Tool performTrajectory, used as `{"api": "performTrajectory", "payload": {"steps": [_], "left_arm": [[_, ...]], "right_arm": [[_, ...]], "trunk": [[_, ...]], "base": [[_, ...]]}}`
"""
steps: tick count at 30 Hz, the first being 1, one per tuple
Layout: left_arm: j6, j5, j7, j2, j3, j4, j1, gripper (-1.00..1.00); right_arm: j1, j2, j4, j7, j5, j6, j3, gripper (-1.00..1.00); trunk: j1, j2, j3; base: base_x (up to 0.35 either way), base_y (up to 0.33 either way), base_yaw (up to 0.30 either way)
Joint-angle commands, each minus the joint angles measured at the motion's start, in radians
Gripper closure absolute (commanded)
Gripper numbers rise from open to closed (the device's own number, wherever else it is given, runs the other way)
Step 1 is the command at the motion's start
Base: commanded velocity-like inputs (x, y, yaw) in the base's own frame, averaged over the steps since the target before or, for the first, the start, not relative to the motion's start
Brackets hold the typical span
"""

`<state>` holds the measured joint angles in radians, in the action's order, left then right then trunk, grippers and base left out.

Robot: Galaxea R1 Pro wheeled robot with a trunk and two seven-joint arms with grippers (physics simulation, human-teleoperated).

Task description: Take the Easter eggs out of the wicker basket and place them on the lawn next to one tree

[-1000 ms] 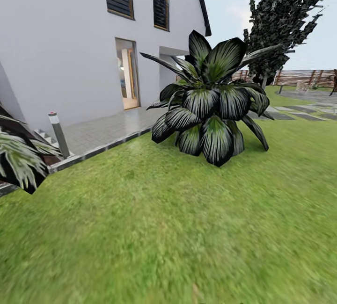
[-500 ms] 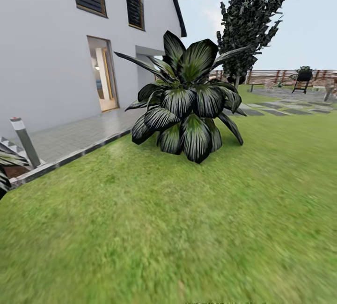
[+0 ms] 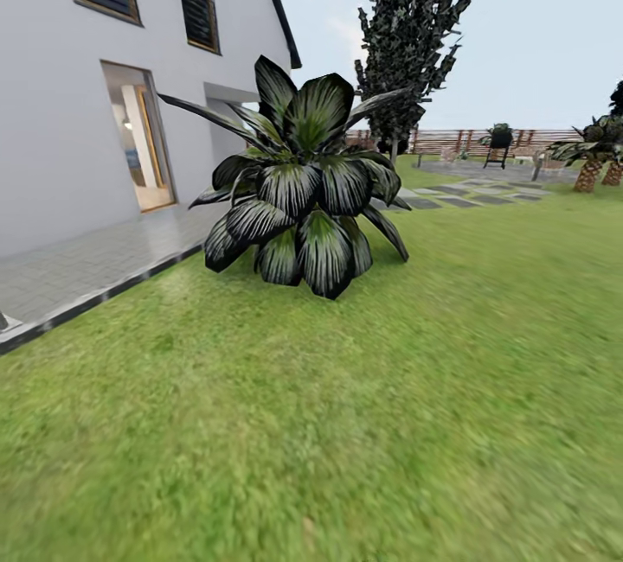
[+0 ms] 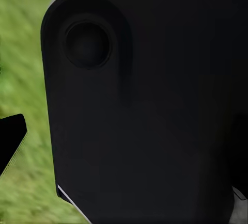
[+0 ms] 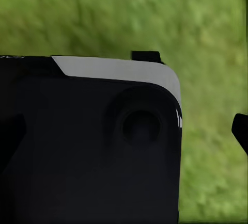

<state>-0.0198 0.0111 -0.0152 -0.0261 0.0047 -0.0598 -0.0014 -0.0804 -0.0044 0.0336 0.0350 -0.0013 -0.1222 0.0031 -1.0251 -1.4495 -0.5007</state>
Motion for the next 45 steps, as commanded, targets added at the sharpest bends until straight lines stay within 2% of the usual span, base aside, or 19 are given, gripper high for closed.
{"api": "performTrajectory", "payload": {"steps": [1,45], "left_arm": [[-0.002,0.001,-0.002,0.0,0.001,0.0,0.0,-1.0],[-0.002,0.001,-0.002,0.0,0.001,0.0,0.0,-1.0]], "right_arm": [[-0.001,0.0,-0.001,0.003,0.0,-0.004,0.0,-1.0],[-0.001,0.0,-0.001,0.003,0.0,-0.004,0.0,-1.0]], "trunk": [[0.0,0.0,-0.001],[0.0,0.0,-0.001]], "base": [[0.0,0.0,-0.297],[0.0,0.0,-0.297]]}}
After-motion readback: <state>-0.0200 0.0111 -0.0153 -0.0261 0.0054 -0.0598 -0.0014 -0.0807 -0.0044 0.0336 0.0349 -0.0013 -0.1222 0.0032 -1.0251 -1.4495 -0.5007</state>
